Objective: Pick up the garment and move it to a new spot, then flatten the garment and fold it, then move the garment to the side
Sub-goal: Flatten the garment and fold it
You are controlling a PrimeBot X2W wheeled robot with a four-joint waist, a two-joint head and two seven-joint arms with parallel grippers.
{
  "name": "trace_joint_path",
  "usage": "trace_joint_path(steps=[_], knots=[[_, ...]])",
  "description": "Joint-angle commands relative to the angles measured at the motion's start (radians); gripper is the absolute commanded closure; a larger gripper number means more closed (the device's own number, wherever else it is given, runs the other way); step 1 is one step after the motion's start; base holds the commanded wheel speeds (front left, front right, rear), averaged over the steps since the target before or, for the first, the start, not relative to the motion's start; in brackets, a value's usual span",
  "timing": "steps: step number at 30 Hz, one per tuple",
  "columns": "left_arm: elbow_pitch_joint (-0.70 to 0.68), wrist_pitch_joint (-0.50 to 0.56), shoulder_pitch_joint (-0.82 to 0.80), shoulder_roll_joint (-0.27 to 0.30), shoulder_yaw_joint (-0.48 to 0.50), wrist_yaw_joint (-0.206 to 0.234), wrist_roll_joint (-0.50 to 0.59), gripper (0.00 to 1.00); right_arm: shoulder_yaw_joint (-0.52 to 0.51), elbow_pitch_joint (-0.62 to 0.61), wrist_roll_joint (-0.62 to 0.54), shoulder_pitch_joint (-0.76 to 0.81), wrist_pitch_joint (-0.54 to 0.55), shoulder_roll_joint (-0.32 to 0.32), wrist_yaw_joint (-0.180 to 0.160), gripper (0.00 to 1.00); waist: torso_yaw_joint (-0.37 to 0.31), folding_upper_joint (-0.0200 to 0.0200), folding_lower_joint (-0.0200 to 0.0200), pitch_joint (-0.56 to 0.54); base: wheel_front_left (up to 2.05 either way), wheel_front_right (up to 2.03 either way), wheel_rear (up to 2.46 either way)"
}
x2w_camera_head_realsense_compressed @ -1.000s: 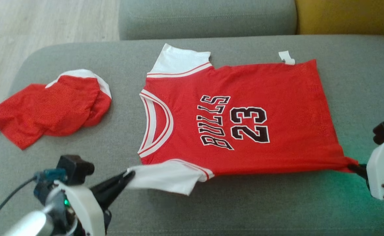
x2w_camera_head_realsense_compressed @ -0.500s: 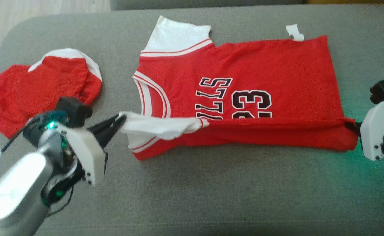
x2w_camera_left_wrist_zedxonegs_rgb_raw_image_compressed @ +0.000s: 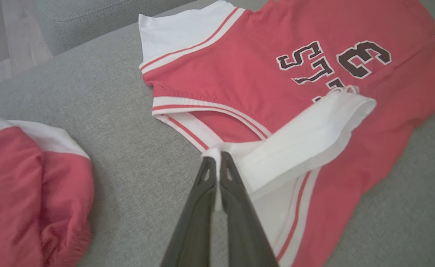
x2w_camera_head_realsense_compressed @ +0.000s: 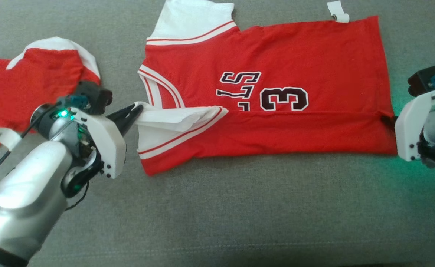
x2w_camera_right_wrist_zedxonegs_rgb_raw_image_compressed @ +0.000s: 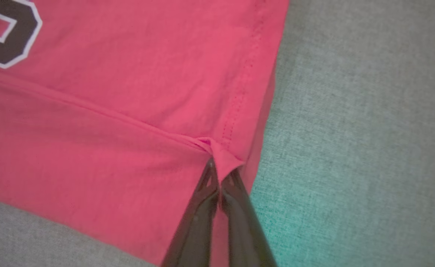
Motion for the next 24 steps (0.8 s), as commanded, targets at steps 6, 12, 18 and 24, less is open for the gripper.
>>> trace_joint_path(steps=[6,12,18,24], knots=[[0.093,-0.095,-0.117,-0.007,0.052,0.038,0.031,0.0,-0.026,0.058,-0.049,-0.056,-0.115,0.01,0.003,0.0,-0.017,0.0,0.0,0.01,0.0,0.0,0.0],[0.183,-0.215,-0.141,-0.057,0.107,0.118,0.03,0.0,-0.078,0.139,-0.095,-0.077,-0.248,0.035,0.003,0.0,-0.026,0.0,0.0,-0.027,0.0,0.0,0.0],[0.205,-0.323,-0.129,-0.097,0.157,0.154,-0.001,0.0,-0.145,0.21,-0.154,-0.086,-0.395,0.059,0.003,0.0,-0.029,0.0,0.0,-0.073,0.0,0.0,0.0],[0.148,-0.414,-0.066,-0.145,0.246,0.224,-0.03,0.0,-0.267,0.24,-0.213,-0.068,-0.647,0.118,0.003,0.0,-0.026,0.0,0.0,-0.137,0.0,0.0,0.0]])
